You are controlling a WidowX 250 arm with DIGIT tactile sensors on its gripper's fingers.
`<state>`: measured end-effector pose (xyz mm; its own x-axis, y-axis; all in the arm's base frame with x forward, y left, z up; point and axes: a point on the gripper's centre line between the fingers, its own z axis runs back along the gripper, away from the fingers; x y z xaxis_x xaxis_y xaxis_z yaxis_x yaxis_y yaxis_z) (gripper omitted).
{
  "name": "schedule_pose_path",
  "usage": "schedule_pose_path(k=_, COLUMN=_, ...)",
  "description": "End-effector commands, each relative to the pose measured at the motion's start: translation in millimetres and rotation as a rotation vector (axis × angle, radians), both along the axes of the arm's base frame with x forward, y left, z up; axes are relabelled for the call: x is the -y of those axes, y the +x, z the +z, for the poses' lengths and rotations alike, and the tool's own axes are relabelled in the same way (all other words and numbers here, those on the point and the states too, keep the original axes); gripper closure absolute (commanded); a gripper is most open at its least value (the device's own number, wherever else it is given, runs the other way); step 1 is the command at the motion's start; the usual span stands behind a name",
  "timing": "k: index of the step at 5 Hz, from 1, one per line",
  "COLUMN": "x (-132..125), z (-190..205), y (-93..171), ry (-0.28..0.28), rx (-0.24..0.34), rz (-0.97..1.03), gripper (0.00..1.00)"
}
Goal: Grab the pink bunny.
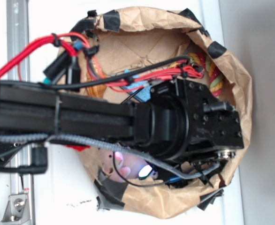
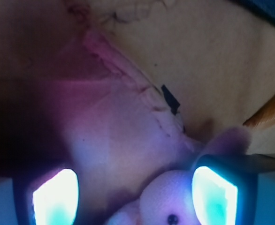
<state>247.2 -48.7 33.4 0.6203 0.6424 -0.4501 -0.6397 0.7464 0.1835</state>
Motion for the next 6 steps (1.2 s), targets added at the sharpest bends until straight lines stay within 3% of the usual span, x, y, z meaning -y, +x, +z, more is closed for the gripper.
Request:
schedule_pose_path(k=1, x=-14, z=-6, y=-30, ry=-0.022, rx=-0.061, rz=-0.027, gripper=0.0)
schedule_pose_path(k=2, x=-15, z=-8, y=-46, ry=-0.032, rx=-0.063, rz=-0.025, gripper=1.0)
schedule_pose_path(k=3, x=-17, z=-7, y=-46, ry=-0.027, rx=-0.028, rz=-0.017, gripper=1.0)
schedule_pose_path(k=5, x=-31, z=20, y=2, ry=-0.045, rx=0.304, rz=-0.154, gripper=1.0)
schedule_pose_path(k=6, x=-42, z=53, y=34, ry=0.012, rx=0.511, rz=-0.264, gripper=1.0)
